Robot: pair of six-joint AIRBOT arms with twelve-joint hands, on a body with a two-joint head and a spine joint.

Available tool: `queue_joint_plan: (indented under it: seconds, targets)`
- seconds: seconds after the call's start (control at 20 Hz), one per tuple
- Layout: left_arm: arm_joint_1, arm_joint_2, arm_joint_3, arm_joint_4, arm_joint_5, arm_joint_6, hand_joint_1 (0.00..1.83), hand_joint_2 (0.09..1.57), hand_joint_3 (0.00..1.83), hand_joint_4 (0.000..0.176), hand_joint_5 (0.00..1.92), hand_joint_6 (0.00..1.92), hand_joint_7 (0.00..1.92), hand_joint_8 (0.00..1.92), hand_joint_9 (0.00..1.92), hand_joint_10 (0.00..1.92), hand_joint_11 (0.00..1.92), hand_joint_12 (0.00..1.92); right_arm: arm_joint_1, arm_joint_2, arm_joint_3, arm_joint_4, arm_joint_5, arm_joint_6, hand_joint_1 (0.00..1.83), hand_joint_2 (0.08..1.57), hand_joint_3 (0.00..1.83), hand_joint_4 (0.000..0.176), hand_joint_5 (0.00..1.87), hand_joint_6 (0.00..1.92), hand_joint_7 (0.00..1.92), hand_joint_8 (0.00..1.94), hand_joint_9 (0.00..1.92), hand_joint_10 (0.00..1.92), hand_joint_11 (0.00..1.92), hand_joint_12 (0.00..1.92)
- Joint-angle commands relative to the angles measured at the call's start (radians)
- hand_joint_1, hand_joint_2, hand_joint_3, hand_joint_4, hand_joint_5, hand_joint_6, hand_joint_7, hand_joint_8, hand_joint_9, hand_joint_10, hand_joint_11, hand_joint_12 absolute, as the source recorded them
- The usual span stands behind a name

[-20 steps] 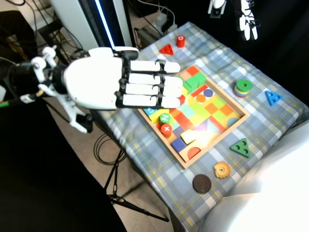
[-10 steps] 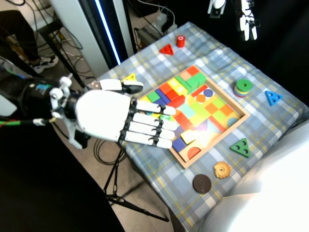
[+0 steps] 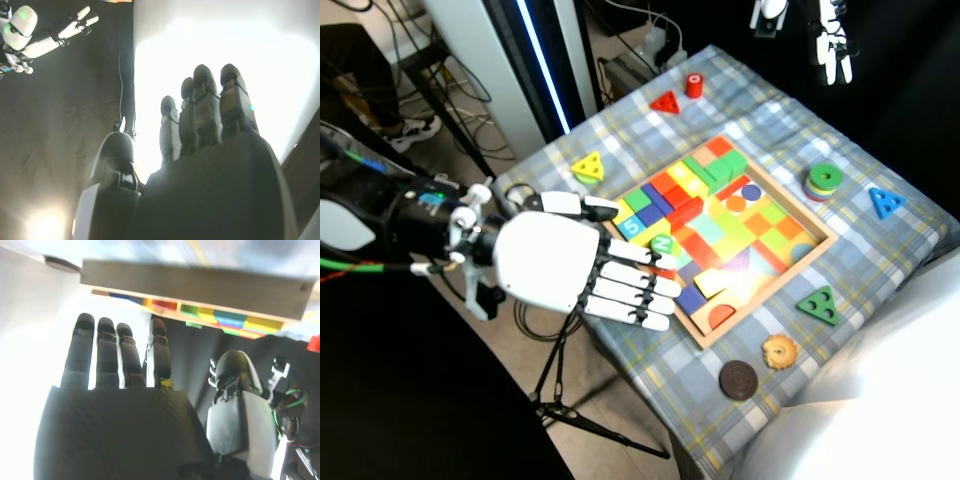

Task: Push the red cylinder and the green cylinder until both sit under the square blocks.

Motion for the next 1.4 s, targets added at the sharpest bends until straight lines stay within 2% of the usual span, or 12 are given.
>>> queue_joint_plan:
  seconds: [0.0,0.05,0.1,0.2,0.25,0.4,0.45,0.6,0.75,1.0,1.15,1.35]
  targets:
    - [-0.004,-0.004,0.006,0.009,-0.120,-0.011,0.06,1.40,0.00,0.129,0.29,0.00,0.27,0.00,0.26,0.00,0.02,0.13,0.013,-0.003,0.006,0.026,0.079,0.003,0.00,1.11,0.00,0.159,0.21,0.00,0.00,0.00,0.00,0.00,0.00,0.00]
    - [-0.004,-0.004,0.006,0.009,-0.120,-0.012,0.06,1.40,0.00,0.128,0.29,0.00,0.27,0.00,0.26,0.00,0.01,0.13,0.013,-0.004,0.007,0.020,0.071,0.003,0.00,1.10,0.00,0.165,0.21,0.00,0.00,0.00,0.00,0.00,0.00,0.00]
    - [-0.004,-0.004,0.006,0.009,-0.119,-0.012,0.06,1.40,0.00,0.127,0.29,0.00,0.27,0.00,0.26,0.00,0.01,0.13,0.014,-0.004,0.008,0.017,0.068,0.003,0.00,1.10,0.00,0.158,0.21,0.00,0.00,0.00,0.00,0.00,0.00,0.00]
    - [-0.004,-0.004,0.006,0.009,-0.119,-0.013,0.06,1.40,0.00,0.124,0.29,0.00,0.27,0.00,0.26,0.00,0.01,0.13,0.018,-0.005,0.008,0.011,0.065,0.003,0.00,1.10,0.00,0.158,0.21,0.00,0.00,0.00,0.00,0.00,0.00,0.00]
    - [-0.004,-0.004,0.006,0.009,-0.119,-0.014,0.07,1.40,0.00,0.121,0.29,0.00,0.27,0.00,0.26,0.00,0.01,0.14,0.020,-0.005,0.008,0.007,0.064,0.003,0.00,1.09,0.00,0.167,0.21,0.00,0.00,0.00,0.00,0.00,0.00,0.00]
    - [-0.004,-0.004,0.007,0.009,-0.119,-0.018,0.09,1.39,0.00,0.122,0.30,0.00,0.28,0.00,0.27,0.00,0.01,0.15,0.022,-0.005,0.006,-0.010,0.052,0.005,0.00,1.10,0.00,0.175,0.21,0.00,0.00,0.00,0.00,0.00,0.00,0.00]
    - [-0.004,-0.003,0.006,0.009,-0.120,-0.019,0.09,1.39,0.00,0.118,0.30,0.00,0.28,0.00,0.27,0.00,0.01,0.15,0.022,-0.001,0.003,-0.022,0.051,0.019,0.00,1.10,0.00,0.176,0.21,0.00,0.00,0.00,0.00,0.00,0.00,0.00]
    - [-0.004,-0.003,0.006,0.009,-0.120,-0.021,0.07,1.40,0.00,0.128,0.29,0.00,0.27,0.00,0.26,0.00,0.00,0.16,0.022,0.019,-0.014,-0.045,0.049,0.031,0.00,1.10,0.00,0.176,0.21,0.00,0.00,0.00,0.00,0.00,0.00,0.00]
    - [-0.004,-0.003,0.006,0.009,-0.120,-0.024,0.09,1.40,0.00,0.130,0.29,0.00,0.27,0.00,0.26,0.00,0.00,0.16,0.022,0.035,-0.029,-0.060,0.044,0.031,0.00,1.12,0.01,0.176,0.20,0.00,0.00,0.00,0.00,0.00,0.00,0.00]
    - [-0.002,-0.004,0.006,0.009,-0.120,-0.026,0.09,1.40,0.00,0.120,0.30,0.00,0.28,0.00,0.26,0.00,0.00,0.17,0.019,0.057,-0.048,-0.068,0.043,0.031,0.00,1.13,0.00,0.176,0.21,0.01,0.00,0.00,0.00,0.00,0.00,0.00]
    - [-0.001,-0.004,0.007,0.009,-0.120,-0.027,0.09,1.40,0.00,0.124,0.29,0.00,0.28,0.00,0.26,0.00,0.00,0.17,0.019,0.071,-0.064,-0.079,0.044,0.031,0.00,1.11,0.00,0.176,0.22,0.01,0.00,0.00,0.00,0.00,0.00,0.00]
    - [0.000,-0.004,0.006,0.009,-0.120,-0.028,0.09,1.40,0.00,0.118,0.30,0.00,0.28,0.00,0.26,0.00,0.00,0.17,0.019,0.082,-0.074,-0.081,0.049,0.031,0.00,1.10,0.00,0.176,0.22,0.01,0.00,0.00,0.00,0.00,0.00,0.00]
